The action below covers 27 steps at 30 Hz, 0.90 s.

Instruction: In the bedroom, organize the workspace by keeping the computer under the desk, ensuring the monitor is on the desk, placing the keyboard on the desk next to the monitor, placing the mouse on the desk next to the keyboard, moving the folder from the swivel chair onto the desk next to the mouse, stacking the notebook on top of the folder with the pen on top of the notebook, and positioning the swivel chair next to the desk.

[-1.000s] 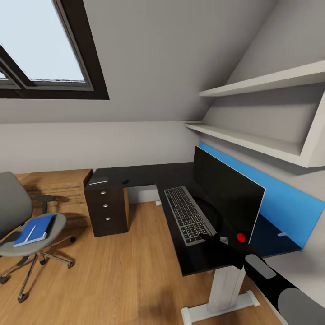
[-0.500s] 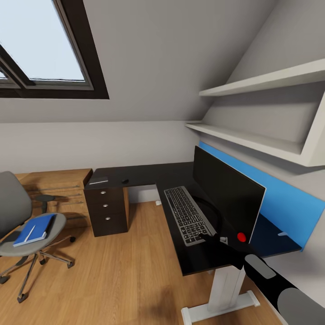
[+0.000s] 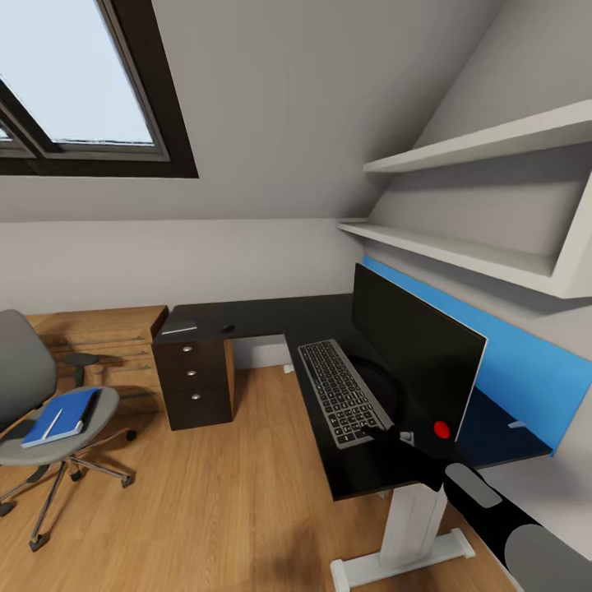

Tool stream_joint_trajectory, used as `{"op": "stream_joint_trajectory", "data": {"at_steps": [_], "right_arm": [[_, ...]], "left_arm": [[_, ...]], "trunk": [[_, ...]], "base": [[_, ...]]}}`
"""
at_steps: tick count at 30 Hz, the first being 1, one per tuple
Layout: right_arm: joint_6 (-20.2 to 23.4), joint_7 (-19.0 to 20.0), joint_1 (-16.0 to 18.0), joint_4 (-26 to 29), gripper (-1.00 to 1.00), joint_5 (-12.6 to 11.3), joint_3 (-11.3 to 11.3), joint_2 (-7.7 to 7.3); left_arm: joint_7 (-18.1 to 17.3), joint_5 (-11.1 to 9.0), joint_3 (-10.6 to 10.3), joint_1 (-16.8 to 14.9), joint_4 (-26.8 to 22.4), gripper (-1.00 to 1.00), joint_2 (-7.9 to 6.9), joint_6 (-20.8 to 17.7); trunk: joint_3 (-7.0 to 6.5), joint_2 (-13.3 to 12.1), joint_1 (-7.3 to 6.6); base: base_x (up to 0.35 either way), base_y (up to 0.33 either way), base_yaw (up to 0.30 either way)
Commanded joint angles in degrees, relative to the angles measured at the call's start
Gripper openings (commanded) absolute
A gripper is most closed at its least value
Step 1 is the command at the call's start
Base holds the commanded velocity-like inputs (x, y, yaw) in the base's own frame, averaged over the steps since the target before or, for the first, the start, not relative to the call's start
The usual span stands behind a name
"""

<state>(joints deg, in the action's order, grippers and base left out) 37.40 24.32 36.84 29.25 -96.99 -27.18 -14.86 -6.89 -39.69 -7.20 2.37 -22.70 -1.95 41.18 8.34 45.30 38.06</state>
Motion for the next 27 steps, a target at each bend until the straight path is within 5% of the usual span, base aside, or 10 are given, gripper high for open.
{"op": "stream_joint_trajectory", "data": {"at_steps": [1,16,27], "right_arm": [[-0.02,0.33,0.08,-0.03,-1.0,-0.21,-0.36,-0.05],[-0.21,0.2,0.08,0.02,-1.0,-0.22,-0.32,0.09],[-0.22,0.22,0.08,0.01,-1.0,-0.38,-0.1,0.09]], "left_arm": [[-0.23,-0.63,-0.31,0.0,-0.07,1.0,-0.06,0.12],[-0.23,-0.65,-0.19,0.0,-0.07,1.0,-0.17,0.05],[-0.23,-0.65,-0.19,0.0,-0.07,1.0,-0.23,0.05]], "trunk": [[0.26,0.48,0.24],[2.97,6.5,3.54],[5.4,10.91,5.95]], "base": [[0.0,0.0,0.0],[0.0,0.0,0.003],[0.0,0.0,0.141]]}}
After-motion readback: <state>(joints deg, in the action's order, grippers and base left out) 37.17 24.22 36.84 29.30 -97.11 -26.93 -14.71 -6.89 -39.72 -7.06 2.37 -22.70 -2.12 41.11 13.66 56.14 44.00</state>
